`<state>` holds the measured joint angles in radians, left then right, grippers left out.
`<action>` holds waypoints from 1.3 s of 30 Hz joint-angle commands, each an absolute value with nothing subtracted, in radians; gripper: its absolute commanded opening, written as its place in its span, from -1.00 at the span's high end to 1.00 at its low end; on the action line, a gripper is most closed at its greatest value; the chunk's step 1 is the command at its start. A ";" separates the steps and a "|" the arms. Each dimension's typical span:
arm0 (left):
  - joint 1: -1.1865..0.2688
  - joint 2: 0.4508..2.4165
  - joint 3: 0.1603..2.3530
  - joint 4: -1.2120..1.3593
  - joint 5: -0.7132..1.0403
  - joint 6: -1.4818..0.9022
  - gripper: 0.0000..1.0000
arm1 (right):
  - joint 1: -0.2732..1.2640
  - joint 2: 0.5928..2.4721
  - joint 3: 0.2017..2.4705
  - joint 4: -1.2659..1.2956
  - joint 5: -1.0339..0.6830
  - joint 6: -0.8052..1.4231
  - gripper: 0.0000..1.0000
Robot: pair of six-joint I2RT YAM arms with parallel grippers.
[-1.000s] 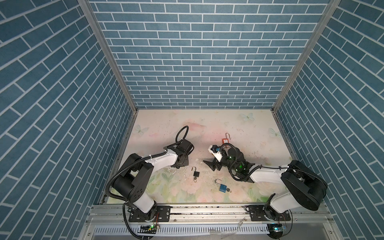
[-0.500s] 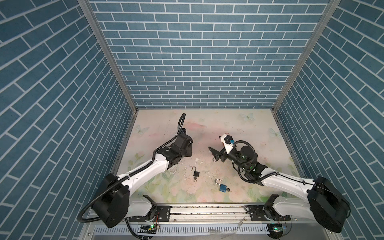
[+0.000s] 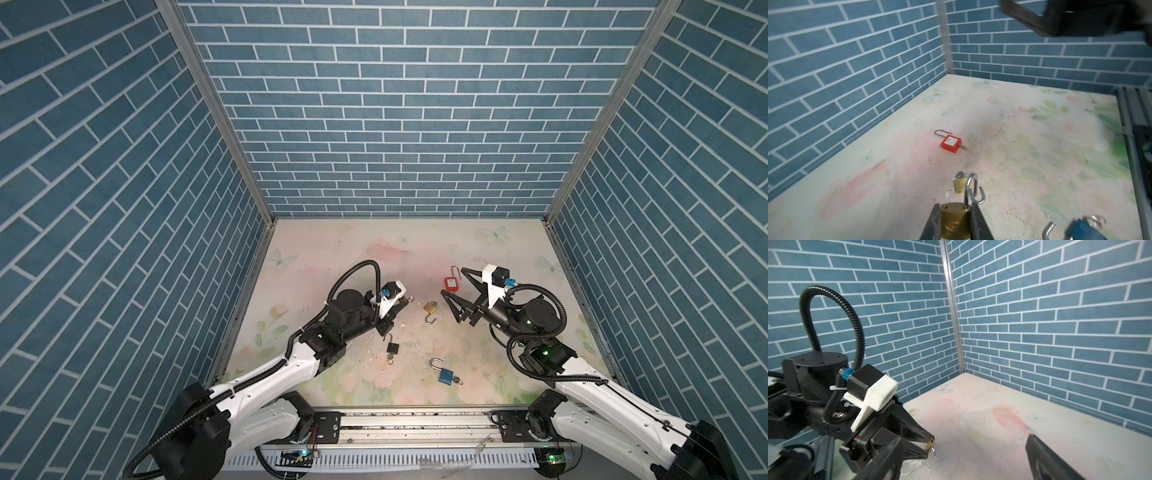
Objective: Lock with the key
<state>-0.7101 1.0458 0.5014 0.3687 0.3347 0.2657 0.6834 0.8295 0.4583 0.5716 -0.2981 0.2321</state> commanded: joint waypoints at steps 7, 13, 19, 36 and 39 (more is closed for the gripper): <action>-0.719 0.988 0.464 0.446 0.497 0.561 1.00 | 0.683 0.867 0.467 0.416 -0.530 0.290 -0.79; -0.721 1.032 0.476 0.398 0.511 0.598 1.00 | 0.684 0.933 0.530 0.319 -0.567 0.296 -0.70; -0.720 1.053 0.476 0.420 0.525 0.574 1.00 | 0.708 0.996 0.554 0.238 -0.564 0.266 -0.66; -0.724 1.072 0.484 0.408 0.563 0.563 1.00 | 0.733 1.089 0.570 0.312 -0.454 0.254 -0.56; -0.732 1.075 0.486 0.391 0.557 0.584 1.00 | 0.733 1.091 0.573 0.340 -0.439 0.265 -0.56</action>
<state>-0.7212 1.0714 0.4778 0.3985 0.5388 0.5480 0.7288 1.0908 0.5323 0.2855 -0.4763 0.2623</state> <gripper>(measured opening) 0.229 0.782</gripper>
